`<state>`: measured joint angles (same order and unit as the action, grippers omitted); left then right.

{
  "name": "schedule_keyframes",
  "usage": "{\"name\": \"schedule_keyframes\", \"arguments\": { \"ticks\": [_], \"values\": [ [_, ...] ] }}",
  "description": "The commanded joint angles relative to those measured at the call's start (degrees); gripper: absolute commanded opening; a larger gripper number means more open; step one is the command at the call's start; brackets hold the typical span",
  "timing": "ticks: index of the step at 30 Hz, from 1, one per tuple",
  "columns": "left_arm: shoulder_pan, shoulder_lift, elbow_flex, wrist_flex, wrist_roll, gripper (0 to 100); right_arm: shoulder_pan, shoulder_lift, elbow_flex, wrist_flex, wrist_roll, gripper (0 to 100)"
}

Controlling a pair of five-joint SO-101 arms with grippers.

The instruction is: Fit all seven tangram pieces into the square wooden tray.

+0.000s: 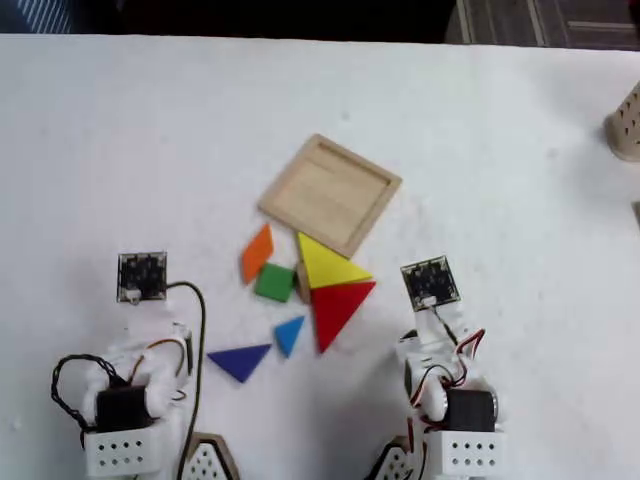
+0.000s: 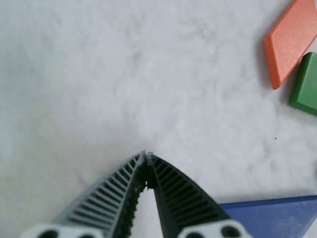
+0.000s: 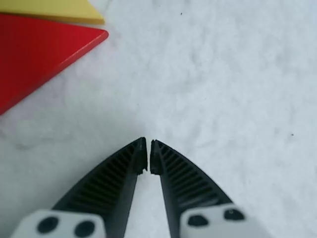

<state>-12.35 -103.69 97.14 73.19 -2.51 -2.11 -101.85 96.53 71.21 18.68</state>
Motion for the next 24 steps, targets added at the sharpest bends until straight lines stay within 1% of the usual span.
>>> {"name": "schedule_keyframes", "arguments": {
  "ticks": [1,10,15,24],
  "values": [
    [-0.7,-0.5,-0.1,0.3,-0.4,3,-0.2,-0.6,0.4,0.2,0.7,1.8],
    [-0.7,-0.5,-0.1,0.3,-0.4,3,-0.2,-0.6,0.4,0.2,0.7,1.8],
    [1.9,-0.5,-0.1,0.3,-0.3,2,-0.3,-0.6,0.4,0.2,0.7,1.8],
    [2.2,-0.5,-0.1,0.3,-0.2,2,-0.3,-0.6,0.4,0.2,0.7,1.8]
  ]
}}
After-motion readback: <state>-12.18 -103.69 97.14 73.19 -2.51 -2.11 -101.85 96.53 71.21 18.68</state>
